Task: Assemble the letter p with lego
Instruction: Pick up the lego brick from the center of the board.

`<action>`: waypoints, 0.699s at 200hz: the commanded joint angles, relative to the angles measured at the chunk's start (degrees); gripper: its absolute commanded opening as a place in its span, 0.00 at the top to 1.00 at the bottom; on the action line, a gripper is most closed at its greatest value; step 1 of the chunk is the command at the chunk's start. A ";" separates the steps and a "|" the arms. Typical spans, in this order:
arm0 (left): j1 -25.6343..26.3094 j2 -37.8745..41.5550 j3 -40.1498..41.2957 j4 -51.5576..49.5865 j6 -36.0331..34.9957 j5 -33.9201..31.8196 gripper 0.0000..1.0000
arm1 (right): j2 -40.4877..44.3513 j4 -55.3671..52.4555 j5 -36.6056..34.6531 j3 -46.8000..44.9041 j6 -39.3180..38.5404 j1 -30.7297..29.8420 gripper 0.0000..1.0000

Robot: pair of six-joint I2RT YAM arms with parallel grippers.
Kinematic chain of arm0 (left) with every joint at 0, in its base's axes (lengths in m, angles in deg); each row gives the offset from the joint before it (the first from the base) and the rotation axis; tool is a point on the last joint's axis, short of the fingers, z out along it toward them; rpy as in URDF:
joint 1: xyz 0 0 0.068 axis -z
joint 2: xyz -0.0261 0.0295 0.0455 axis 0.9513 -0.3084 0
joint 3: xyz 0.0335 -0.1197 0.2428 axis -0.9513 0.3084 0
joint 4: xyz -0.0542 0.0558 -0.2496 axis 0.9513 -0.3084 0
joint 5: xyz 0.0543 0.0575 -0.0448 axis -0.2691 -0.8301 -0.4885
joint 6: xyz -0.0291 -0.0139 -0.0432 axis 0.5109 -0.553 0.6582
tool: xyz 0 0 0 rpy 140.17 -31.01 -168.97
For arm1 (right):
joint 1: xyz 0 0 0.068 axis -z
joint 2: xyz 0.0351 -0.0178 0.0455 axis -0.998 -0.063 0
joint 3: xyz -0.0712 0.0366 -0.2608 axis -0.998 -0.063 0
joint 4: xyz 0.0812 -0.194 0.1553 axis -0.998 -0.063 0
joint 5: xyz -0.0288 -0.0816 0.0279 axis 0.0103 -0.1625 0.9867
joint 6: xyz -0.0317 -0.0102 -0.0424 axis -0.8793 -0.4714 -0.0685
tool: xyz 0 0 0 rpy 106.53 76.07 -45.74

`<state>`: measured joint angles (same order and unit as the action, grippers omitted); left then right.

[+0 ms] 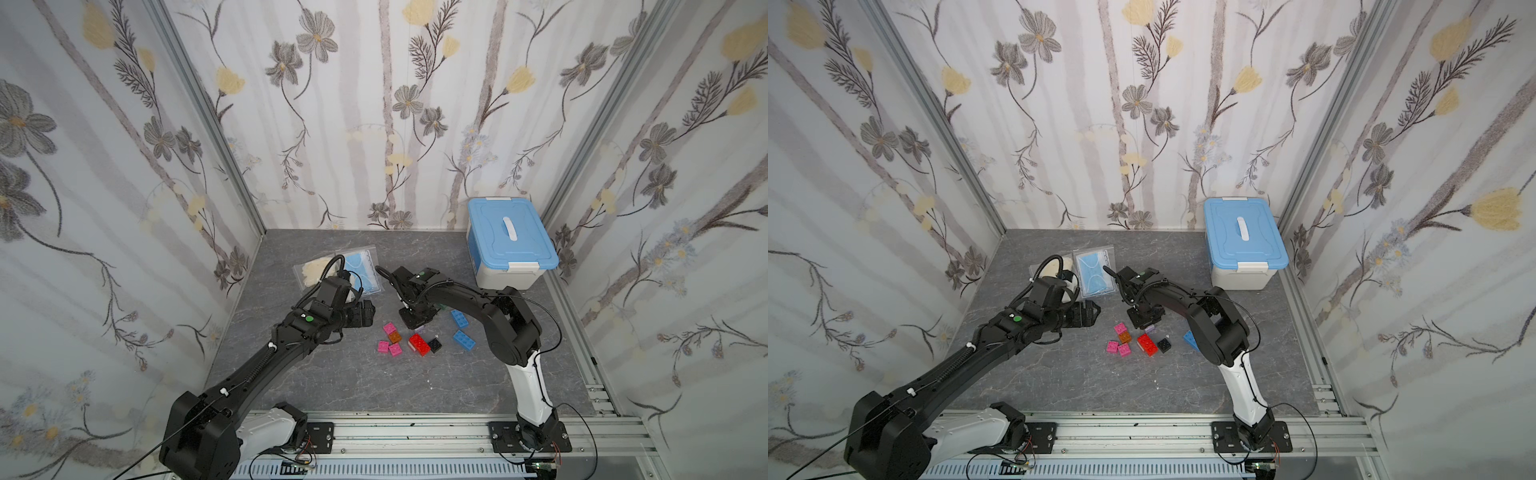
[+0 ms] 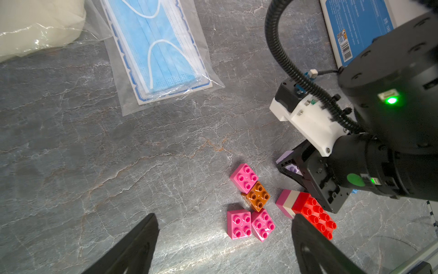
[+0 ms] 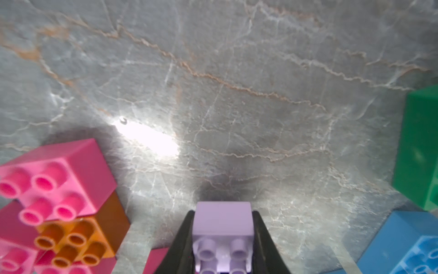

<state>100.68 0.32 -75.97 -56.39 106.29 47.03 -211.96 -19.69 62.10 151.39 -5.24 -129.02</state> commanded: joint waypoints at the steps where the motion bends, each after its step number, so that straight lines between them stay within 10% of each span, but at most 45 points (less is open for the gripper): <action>1: -0.17 0.40 -0.06 0.29 -0.34 -0.64 0.10 | 2.37 -0.09 -0.59 -0.10 0.15 0.01 0.73; 140: -0.91 1.02 1.00 0.85 -0.15 -1.78 0.10 | 14.68 -6.27 4.11 -6.41 -5.62 -3.30 0.76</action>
<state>100.05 1.17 -75.14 -56.37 106.31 45.96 -198.50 -25.52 64.79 145.93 -9.03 -131.38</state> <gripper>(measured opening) 0.901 0.325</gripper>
